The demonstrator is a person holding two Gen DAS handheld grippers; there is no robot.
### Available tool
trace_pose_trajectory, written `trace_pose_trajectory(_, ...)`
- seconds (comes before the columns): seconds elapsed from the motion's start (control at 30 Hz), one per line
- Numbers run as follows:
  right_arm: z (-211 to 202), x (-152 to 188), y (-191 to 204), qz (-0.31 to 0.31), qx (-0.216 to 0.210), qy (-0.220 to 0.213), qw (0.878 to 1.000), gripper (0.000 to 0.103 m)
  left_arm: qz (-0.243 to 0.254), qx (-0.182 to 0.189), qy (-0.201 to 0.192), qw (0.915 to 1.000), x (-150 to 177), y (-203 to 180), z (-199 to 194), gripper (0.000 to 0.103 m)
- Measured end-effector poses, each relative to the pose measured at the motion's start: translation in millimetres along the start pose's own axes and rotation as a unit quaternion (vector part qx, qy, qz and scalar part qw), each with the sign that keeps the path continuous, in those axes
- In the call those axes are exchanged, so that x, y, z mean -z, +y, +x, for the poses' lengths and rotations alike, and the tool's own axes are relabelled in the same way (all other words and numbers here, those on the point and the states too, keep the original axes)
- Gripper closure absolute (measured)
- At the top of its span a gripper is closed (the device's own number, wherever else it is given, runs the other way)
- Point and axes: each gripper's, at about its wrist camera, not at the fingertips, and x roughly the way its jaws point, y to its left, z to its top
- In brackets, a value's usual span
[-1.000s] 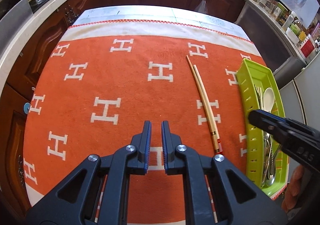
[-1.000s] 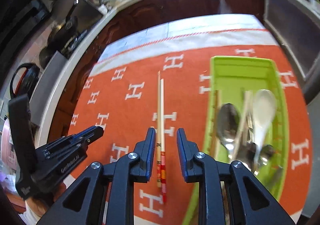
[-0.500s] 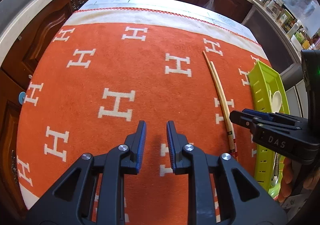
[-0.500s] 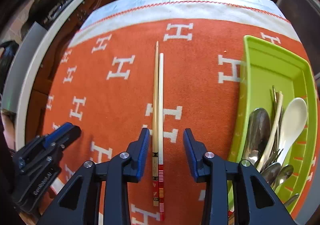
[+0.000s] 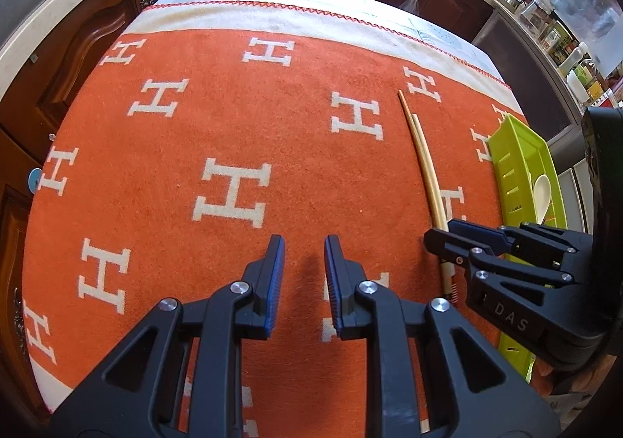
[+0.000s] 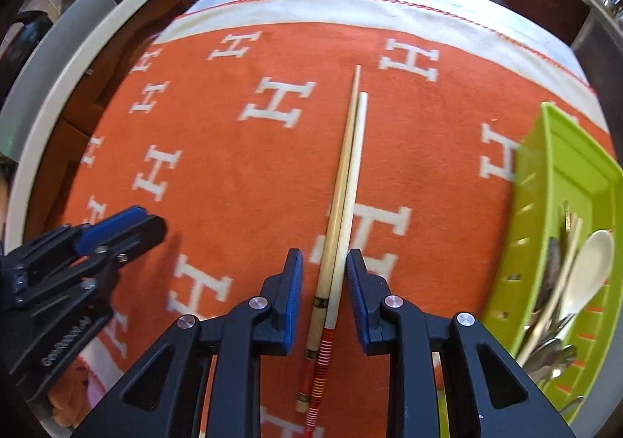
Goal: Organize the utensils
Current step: 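Grasp the red-banded chopstick pair with the right tool and lift it, then carry the chopsticks over the tray, lower them in and open the right tool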
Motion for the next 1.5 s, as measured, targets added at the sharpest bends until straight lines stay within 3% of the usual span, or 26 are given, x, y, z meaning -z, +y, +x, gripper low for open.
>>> trace_pose_trajectory(0.2, -3, 3, 3, 0.021, -0.064, 0.003, 0.998, 0.079, 0.002, 0.002, -0.002, 1.0, 1, 0, -1, 0.085)
trace_pose_trajectory(0.5, 3, 6, 8, 0.002, -0.034, -0.008, 0.999, 0.091, 0.004, 0.003, 0.003, 1.0, 2, -1, 1, 0.085)
trace_pose_trajectory(0.7, 5, 8, 27, -0.046, 0.016, -0.027, 0.998, 0.088, 0.011, 0.005, 0.005, 0.9999, 4, -6, 3, 0.085)
trace_pose_trajectory(0.9, 2, 14, 24, -0.041, 0.012, -0.042, 0.998, 0.09, 0.012, 0.003, 0.008, 0.9999, 4, -8, 4, 0.085)
trace_pose_trajectory(1.13, -9, 26, 13, -0.008, -0.019, -0.055, 0.998, 0.092, 0.015, 0.002, 0.007, 0.9999, 4, -10, 3, 0.085)
trace_pose_trajectory(1.5, -41, 31, 0, 0.024, -0.051, -0.086, 0.995, 0.092, 0.025, 0.022, 0.009, 0.9994, 4, -20, -5, 0.085)
